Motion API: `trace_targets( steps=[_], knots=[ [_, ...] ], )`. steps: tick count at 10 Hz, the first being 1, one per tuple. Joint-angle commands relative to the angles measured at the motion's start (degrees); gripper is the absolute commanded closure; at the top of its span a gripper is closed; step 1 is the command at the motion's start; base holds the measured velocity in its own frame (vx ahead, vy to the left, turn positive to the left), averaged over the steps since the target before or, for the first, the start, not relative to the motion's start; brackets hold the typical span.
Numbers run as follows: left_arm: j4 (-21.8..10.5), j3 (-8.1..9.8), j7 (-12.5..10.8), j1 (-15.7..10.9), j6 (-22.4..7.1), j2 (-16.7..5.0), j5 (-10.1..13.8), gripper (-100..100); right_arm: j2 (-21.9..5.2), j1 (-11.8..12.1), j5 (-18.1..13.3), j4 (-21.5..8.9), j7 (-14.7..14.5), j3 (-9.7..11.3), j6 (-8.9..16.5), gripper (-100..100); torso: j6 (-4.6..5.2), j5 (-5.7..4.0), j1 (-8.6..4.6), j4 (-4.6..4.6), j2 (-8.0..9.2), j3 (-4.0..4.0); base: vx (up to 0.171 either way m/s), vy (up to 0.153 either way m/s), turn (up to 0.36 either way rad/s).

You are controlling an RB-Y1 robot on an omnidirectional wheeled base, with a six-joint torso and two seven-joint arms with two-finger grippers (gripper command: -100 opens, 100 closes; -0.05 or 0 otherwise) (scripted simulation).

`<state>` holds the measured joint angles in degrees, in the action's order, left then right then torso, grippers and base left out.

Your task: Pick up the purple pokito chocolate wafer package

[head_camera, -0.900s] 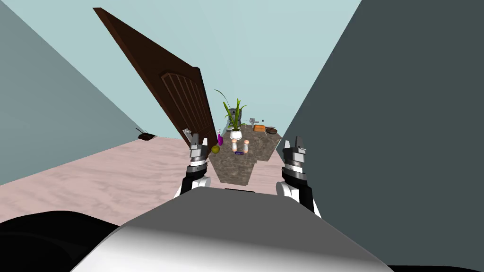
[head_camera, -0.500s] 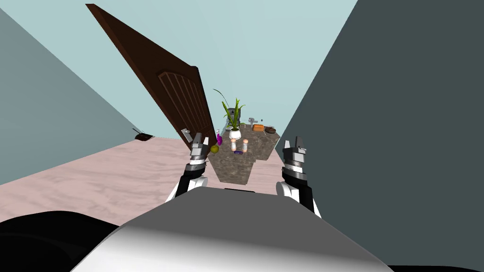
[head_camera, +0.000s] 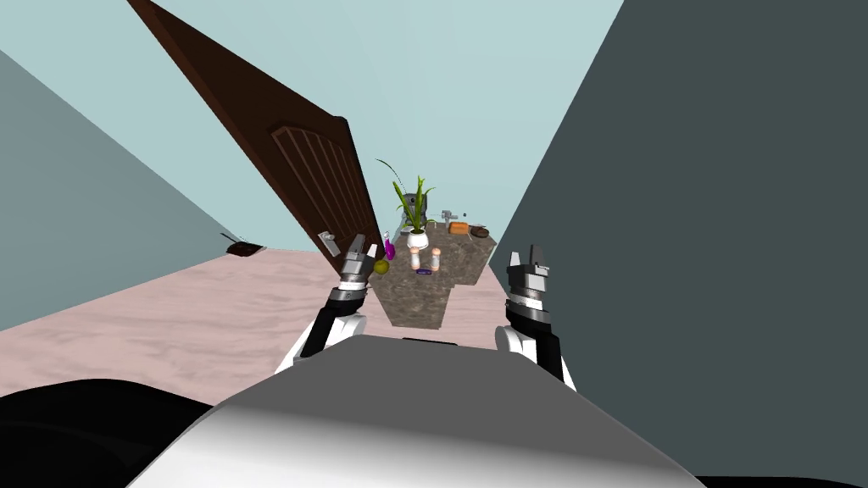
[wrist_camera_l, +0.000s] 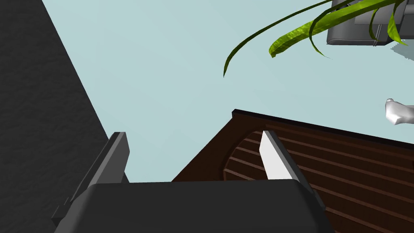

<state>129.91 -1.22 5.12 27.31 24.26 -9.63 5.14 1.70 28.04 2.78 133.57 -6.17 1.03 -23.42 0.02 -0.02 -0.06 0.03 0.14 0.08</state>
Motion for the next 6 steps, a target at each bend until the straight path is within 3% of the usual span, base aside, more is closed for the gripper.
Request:
trace_targets(
  steps=[1,6],
  knots=[
    [0.41,0.23,-0.77,-0.37,-2.6,-0.93,0.48,-100,0.0,0.0,0.0,0.0,0.0,0.0,0.0,0,0.0,0.0,0.0,0.0,0.0,0.0,-0.031,-0.014,-0.057],
    [2.6,1.64,-4.62,-2.0,-10.47,-4.86,3.36,-100,0.0,0.01,0.0,0.0,0.0,0.0,0.0,0,-0.03,0.01,0.01,-0.01,-0.04,-0.02,-0.028,-0.018,-0.093]
  ],
)
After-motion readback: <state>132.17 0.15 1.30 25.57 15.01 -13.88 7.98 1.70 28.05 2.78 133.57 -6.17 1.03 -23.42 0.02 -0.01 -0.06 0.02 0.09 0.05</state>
